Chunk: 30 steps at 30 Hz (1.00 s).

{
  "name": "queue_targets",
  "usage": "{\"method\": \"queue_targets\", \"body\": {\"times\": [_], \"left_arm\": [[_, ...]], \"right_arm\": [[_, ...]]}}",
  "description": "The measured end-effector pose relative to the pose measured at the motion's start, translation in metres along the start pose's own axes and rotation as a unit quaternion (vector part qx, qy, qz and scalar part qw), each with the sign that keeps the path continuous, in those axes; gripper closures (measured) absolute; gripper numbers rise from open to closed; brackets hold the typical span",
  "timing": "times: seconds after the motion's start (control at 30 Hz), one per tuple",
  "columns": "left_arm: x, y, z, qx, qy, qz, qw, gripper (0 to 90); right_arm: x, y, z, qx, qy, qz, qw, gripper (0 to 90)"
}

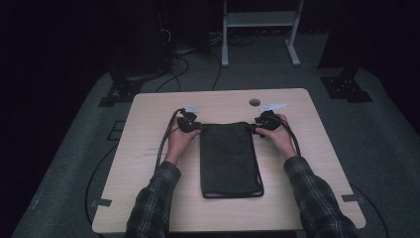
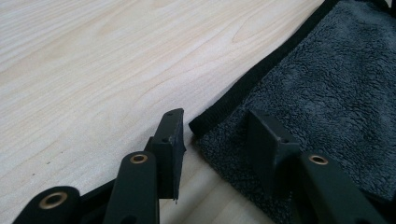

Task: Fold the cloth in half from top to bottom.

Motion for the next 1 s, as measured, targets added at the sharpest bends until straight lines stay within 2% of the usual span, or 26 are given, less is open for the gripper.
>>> {"method": "queue_targets", "body": {"times": [0.03, 0.13, 0.23, 0.33, 0.5, 0.63, 0.73, 0.9, 1.0], "left_arm": [[0.000, 0.000, 0.000, 0.001, 0.000, 0.000, 1.0000, 57.4], [0.000, 0.000, 0.000, -0.001, -0.003, 0.000, 1.0000, 57.6], [0.000, 0.000, 0.000, 0.001, -0.001, 0.001, 1.0000, 57.6], [0.000, 0.000, 0.000, 0.002, 0.001, 0.002, 1.0000, 58.0], [0.000, -0.003, 0.000, -0.006, 0.005, 0.003, 1.0000, 64.3], [0.001, -0.007, 0.001, -0.027, 0.002, -0.004, 0.9996, 75.4], [0.001, -0.008, 0.001, -0.031, 0.006, -0.006, 0.9995, 79.8], [0.001, -0.009, 0.001, -0.024, 0.007, 0.002, 0.9997, 83.2], [0.001, -0.010, 0.001, -0.023, -0.002, 0.007, 0.9997, 84.0]], "right_arm": [[0.003, -0.001, 0.001, -0.011, 0.006, -0.008, 0.9999, 31.7], [0.009, 0.004, 0.006, -0.017, 0.013, -0.007, 0.9997, 31.5], [0.015, 0.007, 0.005, -0.040, 0.026, -0.009, 0.9988, 31.6], [0.017, 0.007, 0.003, -0.038, 0.029, 0.001, 0.9988, 32.5], [0.015, 0.012, 0.002, -0.055, 0.004, 0.027, 0.9981, 48.3], [0.012, 0.016, 0.001, -0.047, 0.005, 0.038, 0.9982, 65.9], [0.010, 0.020, 0.000, -0.037, 0.013, 0.050, 0.9980, 75.8], [0.010, 0.023, 0.000, -0.025, 0.023, 0.048, 0.9982, 81.3], [0.010, 0.022, 0.001, -0.023, 0.030, 0.041, 0.9984, 81.9]]}}
Point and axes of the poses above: each handheld gripper's, and its own axes: x roughly forward along the jaws, z roughly out of its top, y roughly to its left, the point moved 10 cm from there along x, roughly forward along the jaws, and after that the axes turned 10 degrees about -z, right-handed, at the moved point
